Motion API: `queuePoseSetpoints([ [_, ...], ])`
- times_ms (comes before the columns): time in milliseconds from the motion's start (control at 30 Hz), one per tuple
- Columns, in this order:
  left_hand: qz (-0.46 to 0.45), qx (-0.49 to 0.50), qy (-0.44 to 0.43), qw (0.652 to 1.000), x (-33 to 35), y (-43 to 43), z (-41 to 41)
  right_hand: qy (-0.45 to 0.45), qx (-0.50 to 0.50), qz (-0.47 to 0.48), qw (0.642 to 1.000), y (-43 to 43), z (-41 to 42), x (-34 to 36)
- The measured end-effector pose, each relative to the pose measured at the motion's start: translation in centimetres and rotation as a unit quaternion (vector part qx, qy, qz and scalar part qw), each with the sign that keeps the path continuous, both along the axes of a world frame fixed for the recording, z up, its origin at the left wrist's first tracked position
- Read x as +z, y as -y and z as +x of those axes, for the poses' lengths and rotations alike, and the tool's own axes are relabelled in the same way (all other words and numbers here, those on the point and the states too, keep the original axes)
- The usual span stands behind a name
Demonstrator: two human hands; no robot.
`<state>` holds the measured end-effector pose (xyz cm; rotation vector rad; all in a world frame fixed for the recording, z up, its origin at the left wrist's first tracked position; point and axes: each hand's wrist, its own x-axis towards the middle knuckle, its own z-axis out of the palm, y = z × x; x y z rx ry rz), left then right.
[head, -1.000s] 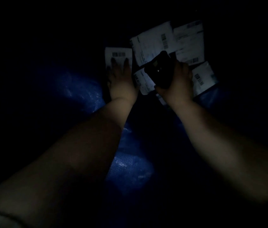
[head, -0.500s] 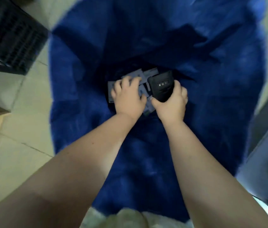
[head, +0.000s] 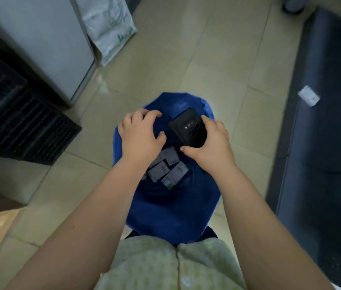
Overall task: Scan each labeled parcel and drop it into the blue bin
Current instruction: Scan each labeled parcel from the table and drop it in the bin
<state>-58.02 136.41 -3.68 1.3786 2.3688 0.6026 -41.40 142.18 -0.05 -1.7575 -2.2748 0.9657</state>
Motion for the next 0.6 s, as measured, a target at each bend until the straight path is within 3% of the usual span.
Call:
queuePoseSetpoints([
  [333, 0.037, 0.116, -0.021, 0.992, 13.6, 2.4, -0.7, -0.078, 0.142, 0.06, 0.985, -2.0, -1.2, 11.3],
  [600, 0.082, 0.296, -0.066, 0.949, 17.7, 7.9, 4.6, -0.101, 0.297, 0.099, 0.944, -2.1, 0.6, 15.4],
])
